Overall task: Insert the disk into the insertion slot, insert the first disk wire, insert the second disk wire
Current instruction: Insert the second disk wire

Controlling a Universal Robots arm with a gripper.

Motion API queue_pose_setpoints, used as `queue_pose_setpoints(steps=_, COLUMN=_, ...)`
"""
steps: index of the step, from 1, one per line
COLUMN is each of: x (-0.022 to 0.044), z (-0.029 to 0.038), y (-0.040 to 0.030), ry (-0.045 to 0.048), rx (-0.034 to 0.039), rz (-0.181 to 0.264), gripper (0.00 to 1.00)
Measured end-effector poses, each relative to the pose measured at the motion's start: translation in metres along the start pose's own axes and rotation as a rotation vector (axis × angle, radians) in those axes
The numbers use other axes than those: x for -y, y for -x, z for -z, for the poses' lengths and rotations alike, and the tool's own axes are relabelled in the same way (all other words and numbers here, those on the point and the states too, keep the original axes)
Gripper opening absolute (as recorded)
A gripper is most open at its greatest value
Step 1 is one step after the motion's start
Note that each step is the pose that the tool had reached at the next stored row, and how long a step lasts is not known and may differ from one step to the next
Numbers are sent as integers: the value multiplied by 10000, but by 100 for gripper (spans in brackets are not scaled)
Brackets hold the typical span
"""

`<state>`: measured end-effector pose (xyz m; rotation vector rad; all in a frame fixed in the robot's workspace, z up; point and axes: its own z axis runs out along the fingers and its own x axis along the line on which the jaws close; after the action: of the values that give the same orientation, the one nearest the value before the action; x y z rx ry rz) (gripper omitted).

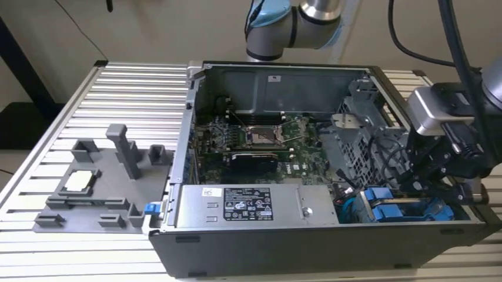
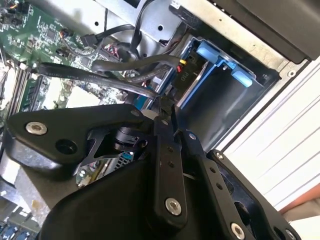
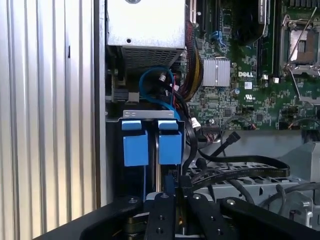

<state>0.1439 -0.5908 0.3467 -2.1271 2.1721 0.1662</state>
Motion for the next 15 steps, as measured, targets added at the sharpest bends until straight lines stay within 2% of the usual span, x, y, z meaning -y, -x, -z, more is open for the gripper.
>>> queue_pose_setpoints(steps=2, x=1, z=-1, y=0, ry=-24, rx=4, rz=-167, gripper=16)
queue_pose_setpoints(steps=15, x=22, z=-36, y=-5, ry=-52, rx=12, rz=-286, gripper=16)
